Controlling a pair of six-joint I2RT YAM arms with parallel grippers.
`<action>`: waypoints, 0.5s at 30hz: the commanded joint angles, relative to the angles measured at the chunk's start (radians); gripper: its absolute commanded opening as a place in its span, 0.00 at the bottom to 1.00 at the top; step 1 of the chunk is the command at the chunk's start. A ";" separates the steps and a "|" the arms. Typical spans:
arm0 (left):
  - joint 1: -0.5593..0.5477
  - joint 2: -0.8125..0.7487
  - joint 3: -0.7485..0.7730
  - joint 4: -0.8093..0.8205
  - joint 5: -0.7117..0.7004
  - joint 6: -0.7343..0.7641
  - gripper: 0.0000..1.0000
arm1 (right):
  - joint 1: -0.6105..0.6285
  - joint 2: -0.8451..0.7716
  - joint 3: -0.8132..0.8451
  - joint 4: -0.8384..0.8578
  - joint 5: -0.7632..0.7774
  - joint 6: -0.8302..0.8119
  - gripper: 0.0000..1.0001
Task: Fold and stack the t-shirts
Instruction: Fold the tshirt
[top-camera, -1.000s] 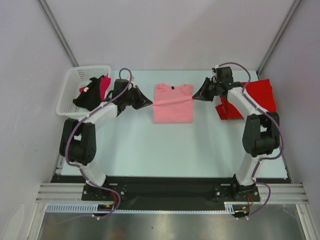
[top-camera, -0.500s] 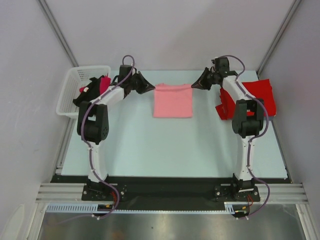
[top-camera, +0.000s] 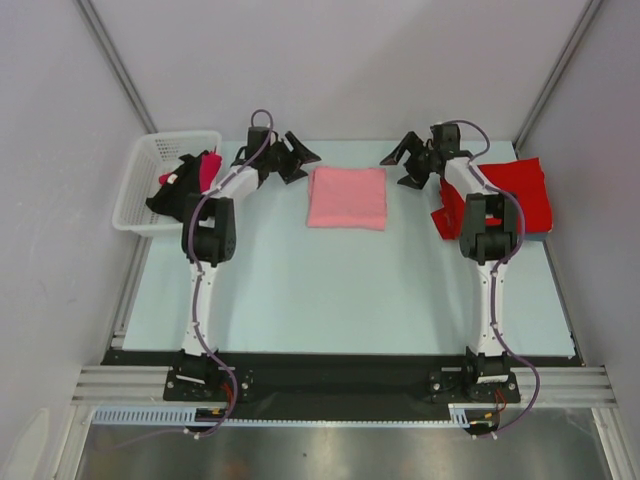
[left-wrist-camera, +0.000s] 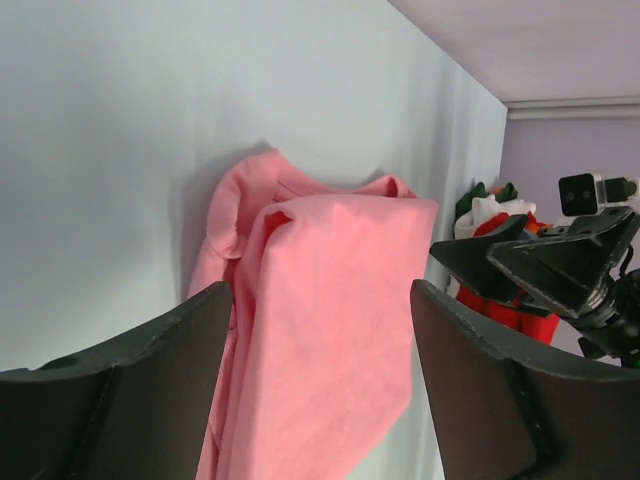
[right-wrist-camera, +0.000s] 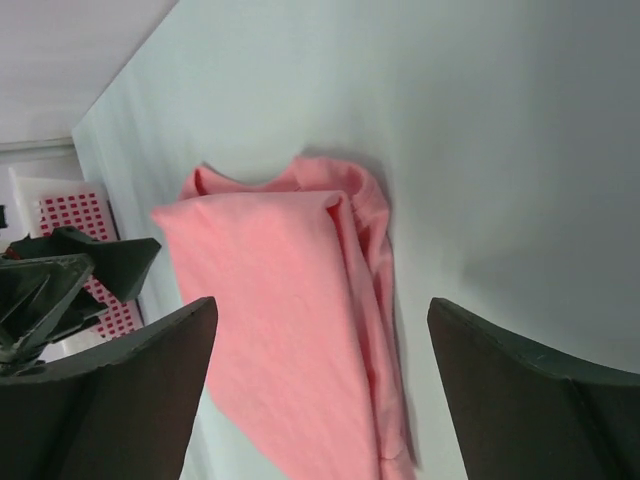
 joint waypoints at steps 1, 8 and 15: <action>0.015 -0.058 -0.020 0.044 -0.021 0.053 0.78 | 0.011 -0.079 -0.071 0.111 0.042 -0.056 0.91; 0.002 -0.150 -0.189 0.050 -0.101 0.148 0.77 | 0.029 -0.054 -0.079 0.072 0.094 -0.130 0.66; -0.012 -0.107 -0.172 0.039 -0.138 0.159 0.76 | 0.057 0.018 -0.033 0.080 0.129 -0.141 0.65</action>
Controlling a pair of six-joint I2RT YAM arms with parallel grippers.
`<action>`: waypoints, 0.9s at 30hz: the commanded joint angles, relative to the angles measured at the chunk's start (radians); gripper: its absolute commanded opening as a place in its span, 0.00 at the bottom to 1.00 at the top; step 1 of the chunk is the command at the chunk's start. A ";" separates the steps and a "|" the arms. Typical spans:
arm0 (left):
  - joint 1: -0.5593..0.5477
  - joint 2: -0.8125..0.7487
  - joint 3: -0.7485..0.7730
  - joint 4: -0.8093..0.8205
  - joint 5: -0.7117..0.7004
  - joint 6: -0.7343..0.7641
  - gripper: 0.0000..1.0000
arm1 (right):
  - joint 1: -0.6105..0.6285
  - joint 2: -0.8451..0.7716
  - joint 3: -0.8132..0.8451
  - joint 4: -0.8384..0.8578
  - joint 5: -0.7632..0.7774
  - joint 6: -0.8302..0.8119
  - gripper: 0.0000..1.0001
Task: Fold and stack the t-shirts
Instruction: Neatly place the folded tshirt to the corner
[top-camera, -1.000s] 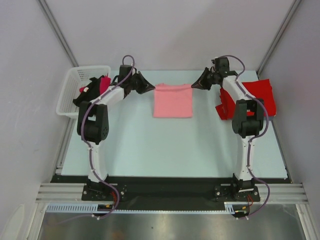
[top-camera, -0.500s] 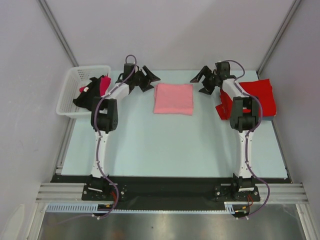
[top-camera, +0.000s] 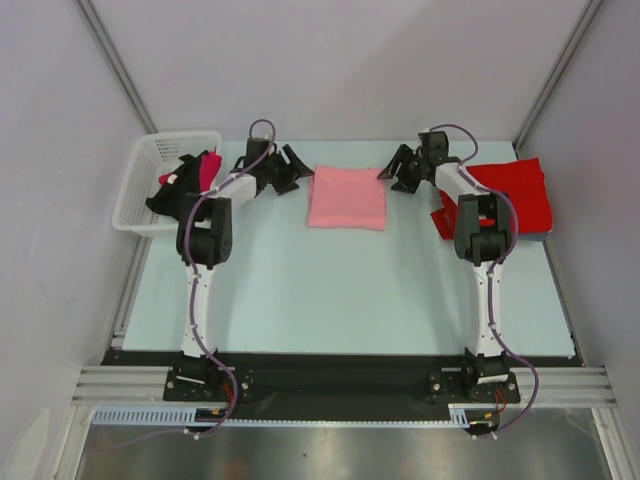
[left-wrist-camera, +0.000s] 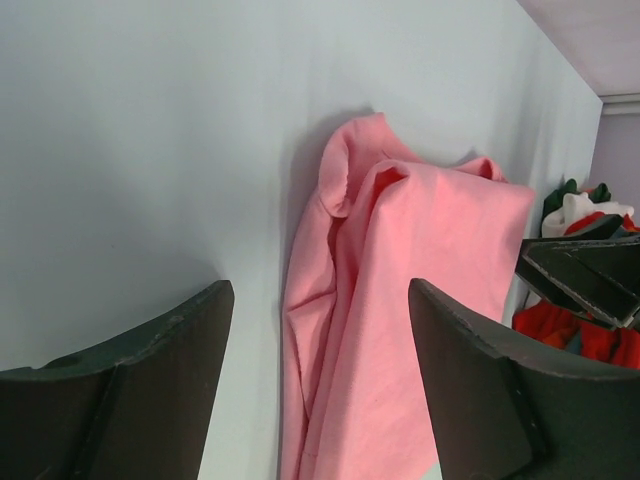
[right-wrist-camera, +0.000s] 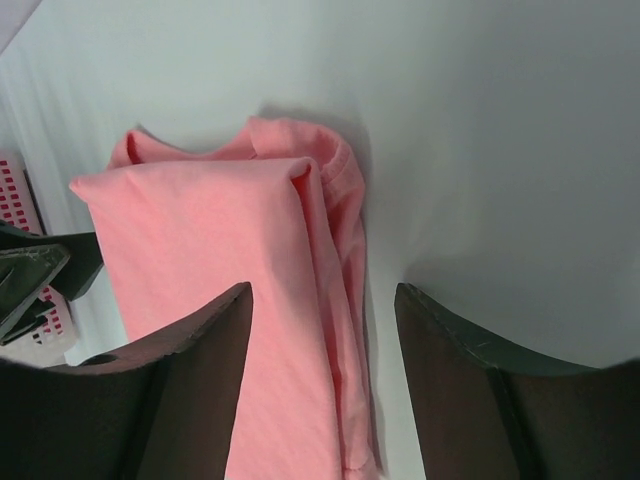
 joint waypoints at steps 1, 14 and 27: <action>-0.014 -0.003 0.033 0.010 -0.045 0.035 0.76 | 0.018 0.038 0.070 0.027 0.042 -0.029 0.64; -0.046 0.172 0.248 0.022 -0.039 -0.051 0.54 | 0.032 0.147 0.162 0.043 0.134 0.024 0.44; -0.057 0.166 0.233 0.309 0.024 -0.128 0.00 | 0.076 0.062 0.046 0.290 0.140 0.068 0.00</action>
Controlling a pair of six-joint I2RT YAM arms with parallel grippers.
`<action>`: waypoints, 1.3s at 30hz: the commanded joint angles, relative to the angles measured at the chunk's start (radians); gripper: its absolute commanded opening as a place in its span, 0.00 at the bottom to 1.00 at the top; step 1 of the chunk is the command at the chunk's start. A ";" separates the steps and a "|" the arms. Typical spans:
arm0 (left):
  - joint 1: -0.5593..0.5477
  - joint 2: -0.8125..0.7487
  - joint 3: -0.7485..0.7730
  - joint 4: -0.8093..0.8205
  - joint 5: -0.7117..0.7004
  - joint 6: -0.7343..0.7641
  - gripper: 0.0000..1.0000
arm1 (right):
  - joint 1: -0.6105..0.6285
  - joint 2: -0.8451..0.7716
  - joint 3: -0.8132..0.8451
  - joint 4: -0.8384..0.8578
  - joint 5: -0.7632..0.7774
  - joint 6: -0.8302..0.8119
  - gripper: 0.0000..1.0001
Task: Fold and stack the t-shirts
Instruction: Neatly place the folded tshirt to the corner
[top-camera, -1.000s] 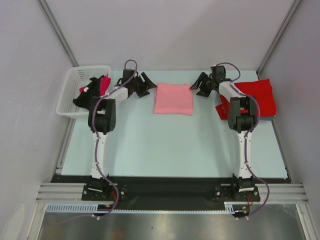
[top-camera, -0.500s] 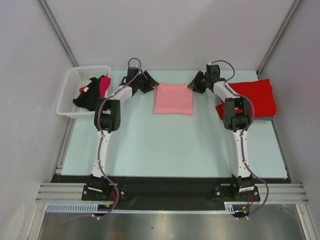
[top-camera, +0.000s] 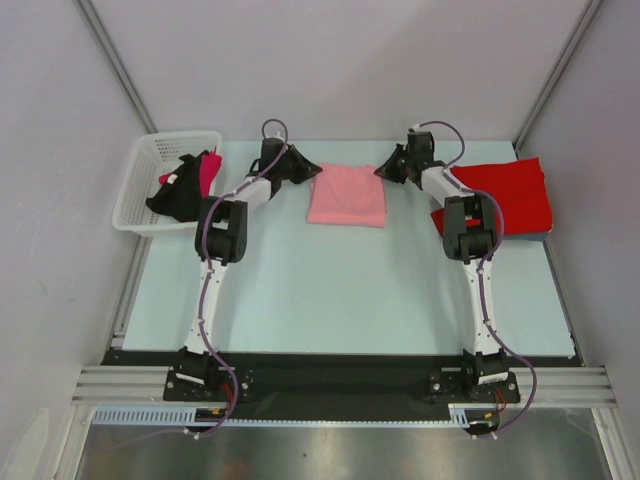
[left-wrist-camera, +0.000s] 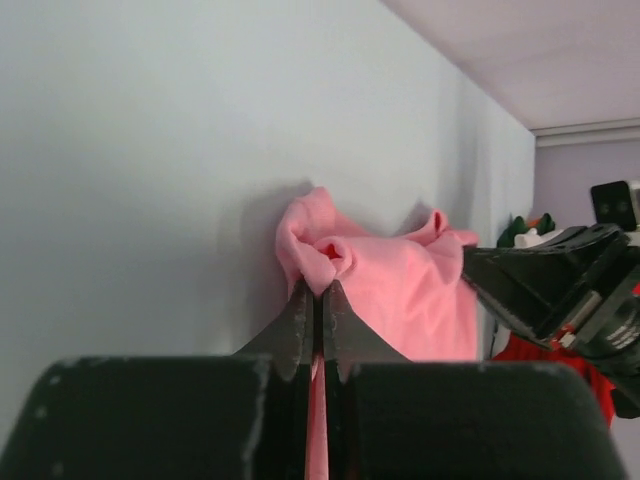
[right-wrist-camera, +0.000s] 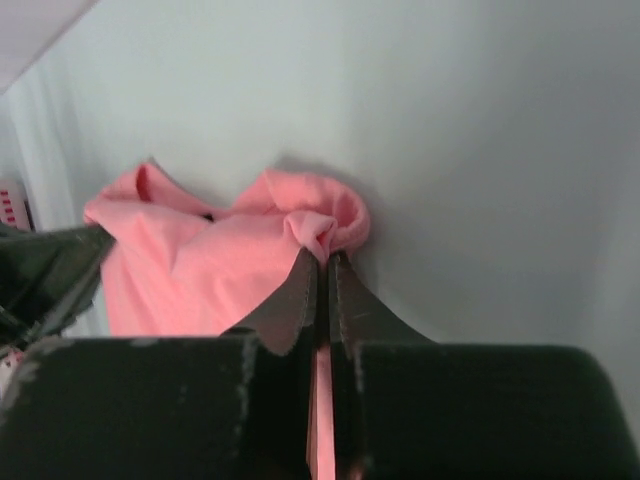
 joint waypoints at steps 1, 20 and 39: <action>-0.009 -0.093 0.002 0.147 0.022 0.001 0.00 | 0.018 -0.119 -0.102 0.167 0.013 0.013 0.00; -0.205 -0.750 -0.595 0.425 -0.004 0.012 0.00 | -0.115 -0.976 -0.698 0.184 -0.044 -0.045 0.00; -0.630 -0.499 -0.216 0.487 -0.125 -0.007 0.00 | -0.557 -1.393 -0.707 -0.232 0.384 -0.164 0.00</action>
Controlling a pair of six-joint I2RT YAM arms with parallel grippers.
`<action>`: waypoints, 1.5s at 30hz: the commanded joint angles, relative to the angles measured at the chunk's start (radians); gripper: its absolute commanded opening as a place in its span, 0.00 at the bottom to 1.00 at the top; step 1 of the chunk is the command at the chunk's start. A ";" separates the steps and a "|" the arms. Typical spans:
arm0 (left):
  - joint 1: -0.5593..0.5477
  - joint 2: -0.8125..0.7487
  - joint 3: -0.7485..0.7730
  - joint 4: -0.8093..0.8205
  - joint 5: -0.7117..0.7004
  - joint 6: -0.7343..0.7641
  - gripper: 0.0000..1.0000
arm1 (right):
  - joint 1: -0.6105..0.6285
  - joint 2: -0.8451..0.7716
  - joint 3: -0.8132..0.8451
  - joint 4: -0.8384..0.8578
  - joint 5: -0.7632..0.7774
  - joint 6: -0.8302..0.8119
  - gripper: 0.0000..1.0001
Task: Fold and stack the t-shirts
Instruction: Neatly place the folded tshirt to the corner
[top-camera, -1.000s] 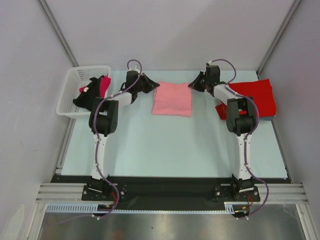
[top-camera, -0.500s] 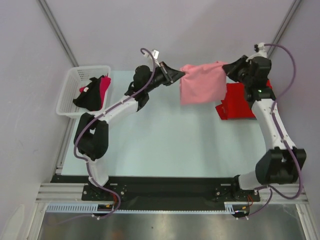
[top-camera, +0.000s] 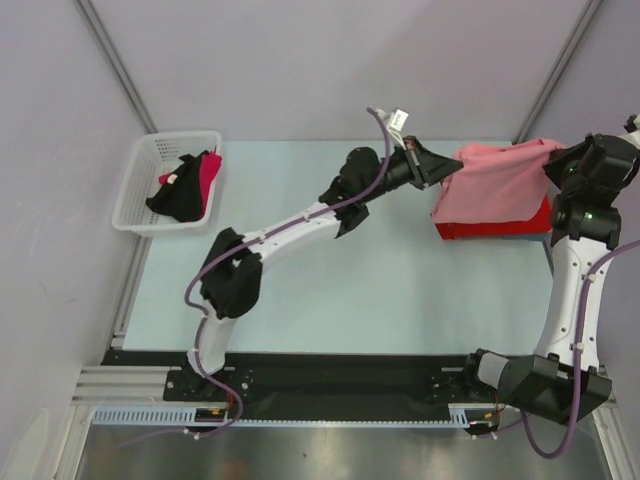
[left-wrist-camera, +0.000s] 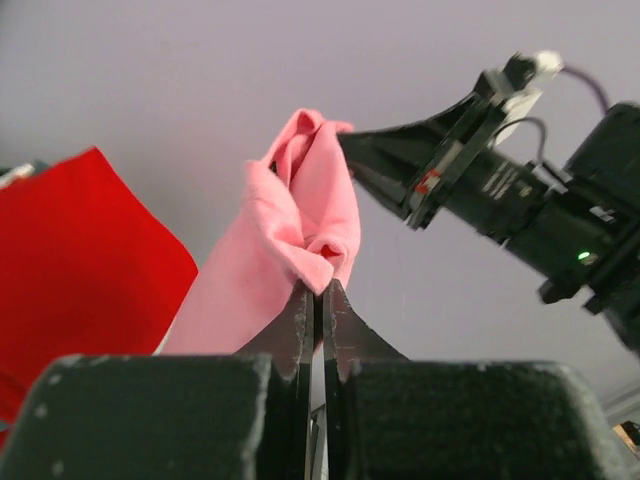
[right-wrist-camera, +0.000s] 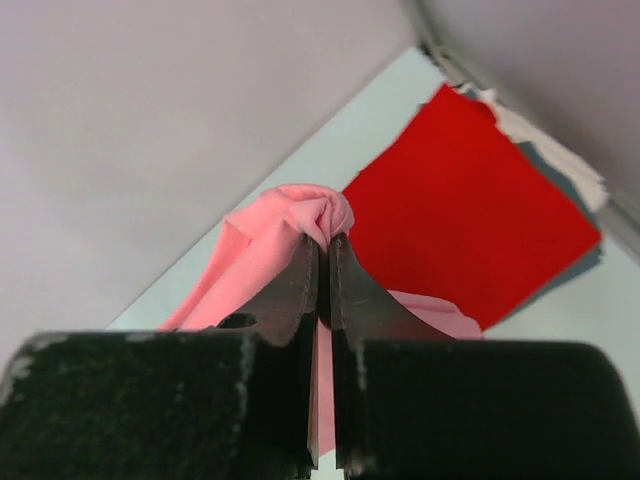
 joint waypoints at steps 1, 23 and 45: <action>-0.027 0.139 0.158 0.030 -0.028 -0.017 0.00 | -0.083 0.022 0.014 -0.010 0.036 -0.033 0.00; -0.024 0.598 0.627 0.065 -0.192 -0.130 0.00 | -0.209 0.361 0.054 0.174 -0.107 0.022 0.00; 0.048 0.832 0.751 0.162 -0.524 -0.115 0.63 | -0.158 0.996 0.601 0.210 -0.265 0.050 0.65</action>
